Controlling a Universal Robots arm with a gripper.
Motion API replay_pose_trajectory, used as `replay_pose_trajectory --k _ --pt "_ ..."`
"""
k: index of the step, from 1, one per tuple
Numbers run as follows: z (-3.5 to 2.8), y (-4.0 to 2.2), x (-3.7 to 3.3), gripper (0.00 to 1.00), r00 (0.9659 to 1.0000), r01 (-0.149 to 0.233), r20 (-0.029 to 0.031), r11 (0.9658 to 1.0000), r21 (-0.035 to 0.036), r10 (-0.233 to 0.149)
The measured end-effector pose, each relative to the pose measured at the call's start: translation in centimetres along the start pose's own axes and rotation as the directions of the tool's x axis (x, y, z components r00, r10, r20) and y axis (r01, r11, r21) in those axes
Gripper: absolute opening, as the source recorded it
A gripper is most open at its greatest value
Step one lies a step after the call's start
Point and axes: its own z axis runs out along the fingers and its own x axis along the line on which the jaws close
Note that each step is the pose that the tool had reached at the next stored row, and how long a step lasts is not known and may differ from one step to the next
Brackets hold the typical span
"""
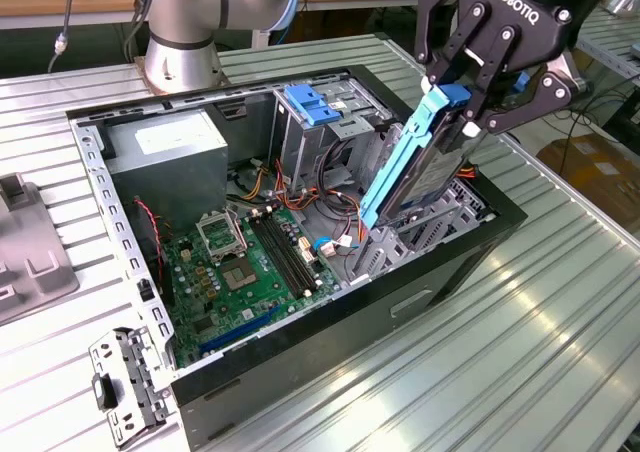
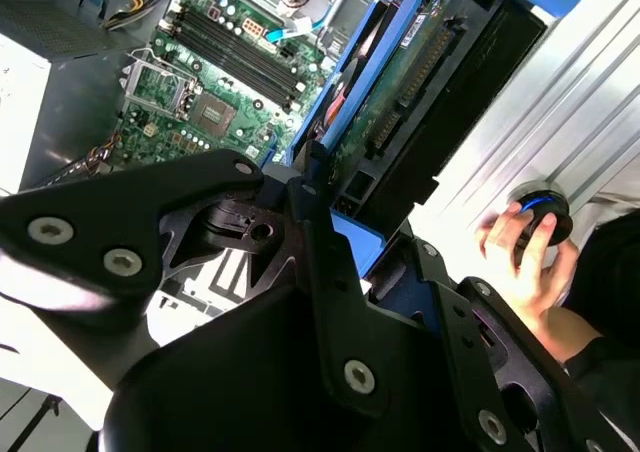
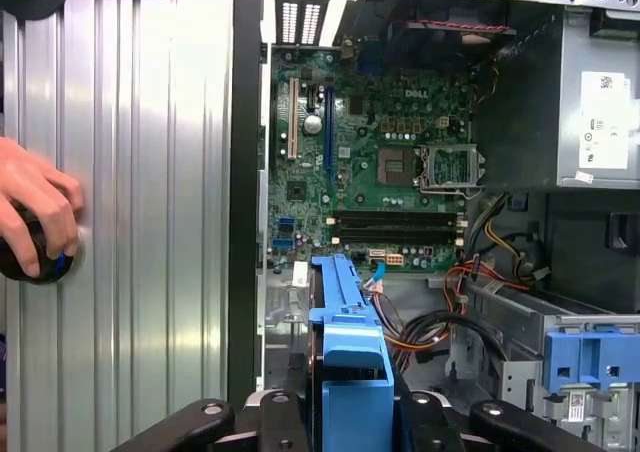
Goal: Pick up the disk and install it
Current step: 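Pick up the disk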
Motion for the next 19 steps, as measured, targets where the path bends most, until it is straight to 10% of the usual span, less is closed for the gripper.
replay_pose_trajectory --k 19 --pt "-0.05 -3.58 1.17 0.37 1.0000 -0.001 0.0001 1.0000 -0.0059 0.001"
